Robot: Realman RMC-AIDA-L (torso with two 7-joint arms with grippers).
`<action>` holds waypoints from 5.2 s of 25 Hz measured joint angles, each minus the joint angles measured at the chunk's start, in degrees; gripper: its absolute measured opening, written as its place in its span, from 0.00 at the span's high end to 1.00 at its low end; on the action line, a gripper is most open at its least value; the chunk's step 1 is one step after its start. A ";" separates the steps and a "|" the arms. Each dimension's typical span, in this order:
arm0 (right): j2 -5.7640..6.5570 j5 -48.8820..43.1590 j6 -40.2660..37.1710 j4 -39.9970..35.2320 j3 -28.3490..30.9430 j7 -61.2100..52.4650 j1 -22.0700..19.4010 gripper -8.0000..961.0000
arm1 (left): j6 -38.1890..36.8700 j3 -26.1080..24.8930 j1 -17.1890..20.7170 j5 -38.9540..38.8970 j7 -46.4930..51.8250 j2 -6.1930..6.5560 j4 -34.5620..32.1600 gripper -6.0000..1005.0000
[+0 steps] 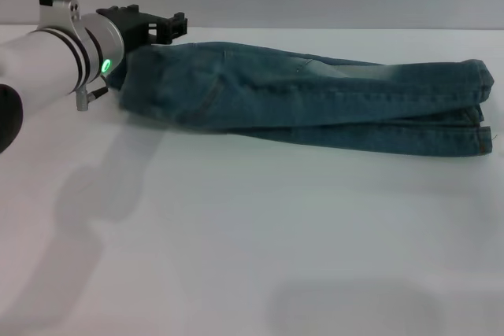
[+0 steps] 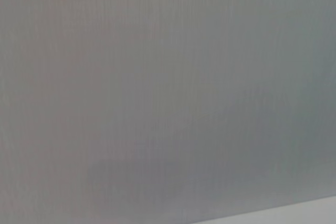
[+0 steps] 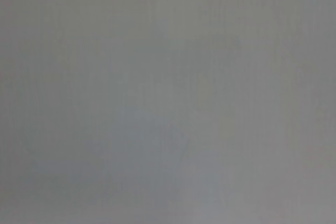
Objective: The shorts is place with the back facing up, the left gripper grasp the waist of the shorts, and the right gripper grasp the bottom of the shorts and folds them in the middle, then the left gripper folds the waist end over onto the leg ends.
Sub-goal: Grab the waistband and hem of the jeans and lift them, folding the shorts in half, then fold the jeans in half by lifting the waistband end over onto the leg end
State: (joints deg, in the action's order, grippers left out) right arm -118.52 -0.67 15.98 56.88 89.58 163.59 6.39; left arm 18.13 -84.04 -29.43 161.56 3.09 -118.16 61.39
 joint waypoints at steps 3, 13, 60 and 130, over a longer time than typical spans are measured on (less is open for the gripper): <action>-0.22 -0.08 3.68 -1.15 -1.11 0.02 -0.38 0.38 | 0.15 -0.48 -0.01 0.13 -0.07 0.08 0.28 0.27; -0.45 -0.06 18.12 -8.96 -3.38 0.15 0.14 0.28 | 6.35 -1.62 1.31 0.68 -0.56 0.32 4.35 0.15; -0.74 1.20 21.81 -12.42 -10.79 0.88 2.50 0.99 | 30.60 -10.55 -0.39 -5.96 -8.28 0.30 2.92 0.15; -0.79 5.58 21.37 -11.99 -13.74 0.42 3.07 0.99 | 26.18 -10.74 2.74 -15.70 -15.44 -0.01 10.67 0.89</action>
State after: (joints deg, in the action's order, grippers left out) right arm -119.32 4.92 37.35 44.89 75.84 164.01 9.46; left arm 44.31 -94.78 -26.69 145.86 -12.36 -118.16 72.06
